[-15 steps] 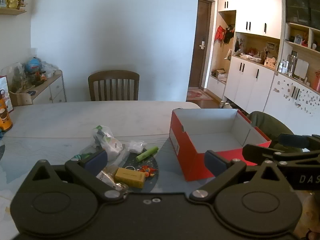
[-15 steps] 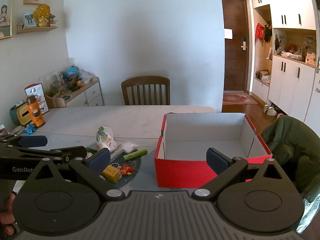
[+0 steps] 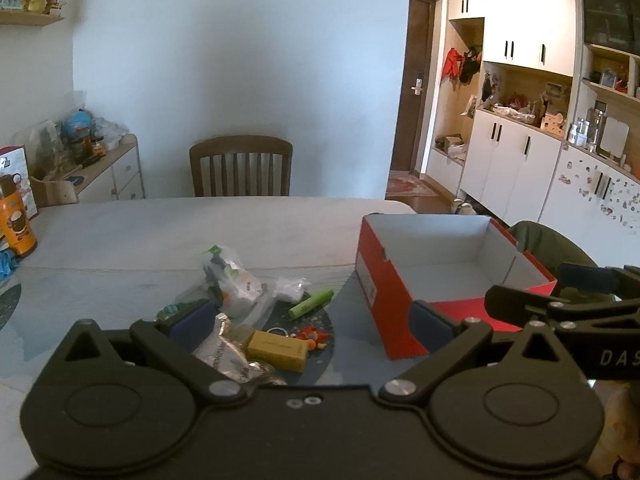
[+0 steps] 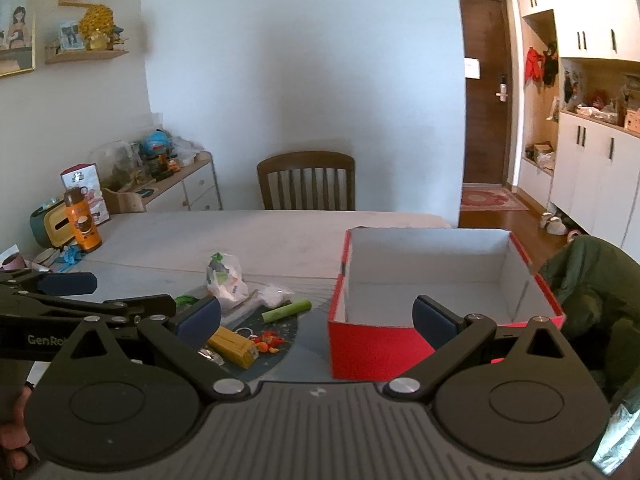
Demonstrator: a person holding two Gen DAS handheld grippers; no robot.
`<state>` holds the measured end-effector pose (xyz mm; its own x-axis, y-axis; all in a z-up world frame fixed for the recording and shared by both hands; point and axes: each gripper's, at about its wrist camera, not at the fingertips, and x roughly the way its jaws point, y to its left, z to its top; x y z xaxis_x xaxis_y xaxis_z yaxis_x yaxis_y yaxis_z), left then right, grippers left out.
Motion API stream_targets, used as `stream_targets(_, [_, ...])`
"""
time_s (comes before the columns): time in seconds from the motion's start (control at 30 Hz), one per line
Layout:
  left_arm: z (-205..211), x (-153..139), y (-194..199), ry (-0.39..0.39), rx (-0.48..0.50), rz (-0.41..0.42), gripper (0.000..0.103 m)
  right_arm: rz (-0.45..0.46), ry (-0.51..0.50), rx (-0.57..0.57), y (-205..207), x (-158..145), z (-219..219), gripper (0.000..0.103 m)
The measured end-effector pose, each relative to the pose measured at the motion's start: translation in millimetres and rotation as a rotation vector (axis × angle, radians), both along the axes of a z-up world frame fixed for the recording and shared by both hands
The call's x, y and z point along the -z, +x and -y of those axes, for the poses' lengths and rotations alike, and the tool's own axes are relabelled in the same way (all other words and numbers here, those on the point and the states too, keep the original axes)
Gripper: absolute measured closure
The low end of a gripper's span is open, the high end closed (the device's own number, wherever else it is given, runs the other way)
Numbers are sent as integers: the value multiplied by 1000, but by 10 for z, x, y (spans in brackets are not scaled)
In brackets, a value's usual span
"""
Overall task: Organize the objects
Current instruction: 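Move both grippers toward the cluttered items on the table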
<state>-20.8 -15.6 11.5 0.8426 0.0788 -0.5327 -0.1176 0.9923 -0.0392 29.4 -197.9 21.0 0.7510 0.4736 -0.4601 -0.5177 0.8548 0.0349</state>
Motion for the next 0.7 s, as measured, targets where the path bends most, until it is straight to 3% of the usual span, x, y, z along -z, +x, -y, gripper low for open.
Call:
stream_targets(0.53, [-688,256,320,-85,43,-78,2,-12,-69,-91,131,128,-756,0])
stream_targets(0.7, [-854,417,454,-28,84,-105,2,-60,-103,-101,283,243,-945,0])
